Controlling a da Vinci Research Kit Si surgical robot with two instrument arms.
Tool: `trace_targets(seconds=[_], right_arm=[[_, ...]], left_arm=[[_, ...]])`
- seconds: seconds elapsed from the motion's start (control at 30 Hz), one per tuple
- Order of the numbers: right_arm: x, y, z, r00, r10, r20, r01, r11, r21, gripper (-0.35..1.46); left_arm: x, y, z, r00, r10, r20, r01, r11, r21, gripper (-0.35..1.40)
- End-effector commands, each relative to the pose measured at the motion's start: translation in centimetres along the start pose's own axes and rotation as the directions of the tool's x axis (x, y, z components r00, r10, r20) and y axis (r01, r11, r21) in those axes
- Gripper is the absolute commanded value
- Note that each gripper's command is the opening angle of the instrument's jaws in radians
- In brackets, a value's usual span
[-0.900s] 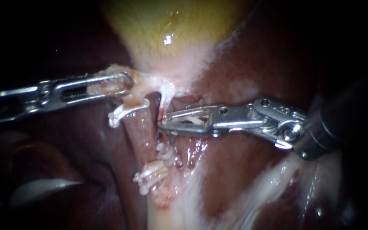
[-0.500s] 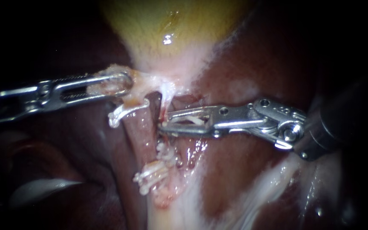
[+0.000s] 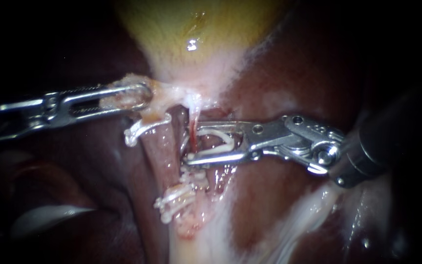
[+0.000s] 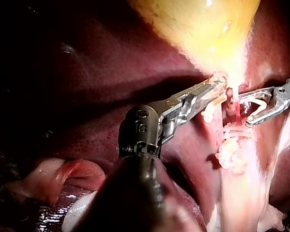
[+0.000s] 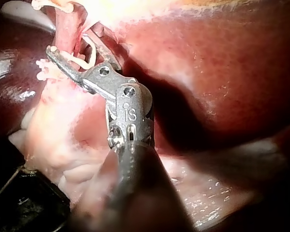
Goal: Clipping third clip right tube
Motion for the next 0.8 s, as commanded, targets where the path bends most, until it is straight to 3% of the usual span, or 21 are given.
trace_targets(seconds=[0.03, 0.53, 0.8], right_arm=[[-0.01, 0.0, 0.01, 1.0, -0.001, 0.0, 0.001, 1.0, -0.001, 0.5], [-0.08, 0.03, 0.15, 1.0, -0.002, -0.019, 0.002, 1.0, 0.021, 0.5], [0.01, -0.06, 0.13, 0.997, 0.03, -0.071, -0.025, 0.997, 0.071, 0.5]], left_arm=[[0.0, 0.0, 0.0, 1.0, 0.0, 0.0, 0.0, 1.0, 0.0, -0.35], [0.0, -0.01, 0.01, 1.0, 0.0, 0.001, 0.0, 1.0, -0.003, -0.35], [0.01, -0.01, 0.01, 1.0, 0.001, 0.001, -0.001, 1.0, -0.003, -0.35]])
